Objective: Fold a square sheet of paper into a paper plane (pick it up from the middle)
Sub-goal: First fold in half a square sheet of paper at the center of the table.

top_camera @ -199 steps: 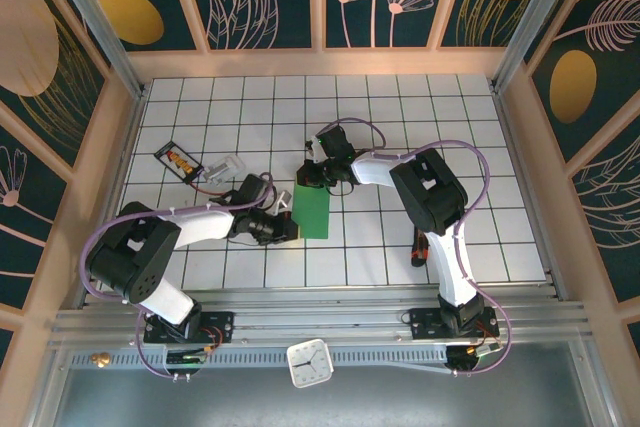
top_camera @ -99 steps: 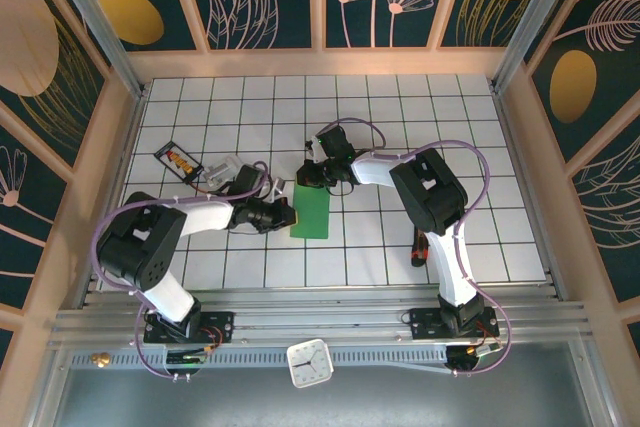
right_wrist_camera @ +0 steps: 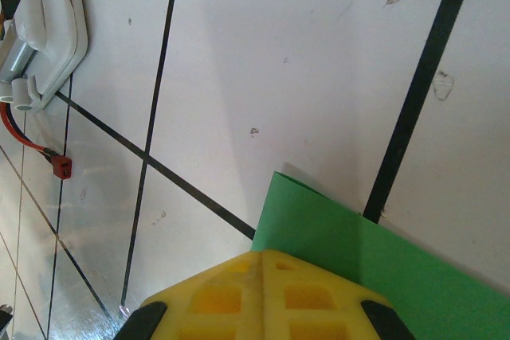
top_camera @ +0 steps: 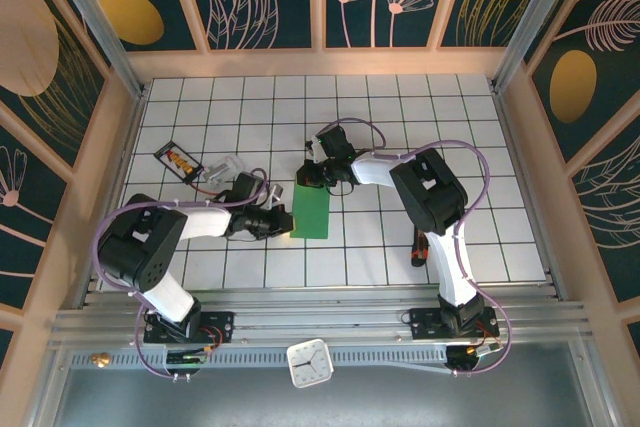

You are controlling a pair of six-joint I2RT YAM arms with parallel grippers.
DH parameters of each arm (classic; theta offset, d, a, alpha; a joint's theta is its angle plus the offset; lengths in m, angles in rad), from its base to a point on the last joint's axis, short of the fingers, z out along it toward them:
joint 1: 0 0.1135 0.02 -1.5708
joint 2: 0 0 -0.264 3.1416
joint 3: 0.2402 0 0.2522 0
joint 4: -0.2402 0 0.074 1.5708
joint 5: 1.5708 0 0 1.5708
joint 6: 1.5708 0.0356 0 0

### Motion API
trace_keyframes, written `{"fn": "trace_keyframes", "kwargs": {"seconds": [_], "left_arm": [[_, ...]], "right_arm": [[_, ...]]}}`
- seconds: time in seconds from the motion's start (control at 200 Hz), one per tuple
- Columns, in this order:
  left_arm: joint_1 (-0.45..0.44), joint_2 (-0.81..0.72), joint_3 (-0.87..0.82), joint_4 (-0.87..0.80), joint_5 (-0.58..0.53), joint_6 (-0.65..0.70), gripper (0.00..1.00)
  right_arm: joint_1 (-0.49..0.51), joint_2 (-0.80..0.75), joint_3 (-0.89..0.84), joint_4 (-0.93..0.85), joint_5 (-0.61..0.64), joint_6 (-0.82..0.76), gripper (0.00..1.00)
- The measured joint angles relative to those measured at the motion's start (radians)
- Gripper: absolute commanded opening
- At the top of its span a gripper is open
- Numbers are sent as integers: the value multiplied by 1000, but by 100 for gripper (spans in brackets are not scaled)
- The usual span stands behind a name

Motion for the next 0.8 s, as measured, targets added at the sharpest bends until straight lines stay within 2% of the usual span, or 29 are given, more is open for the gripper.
{"fn": "trace_keyframes", "kwargs": {"seconds": [0.445, 0.801], "left_arm": [[-36, -35, 6, -69, -61, 61, 0], [-47, -69, -21, -89, -56, 61, 0]], "right_arm": [[0, 0, 0, 0, 0, 0, 0], [0, 0, 0, 0, 0, 0, 0]]}}
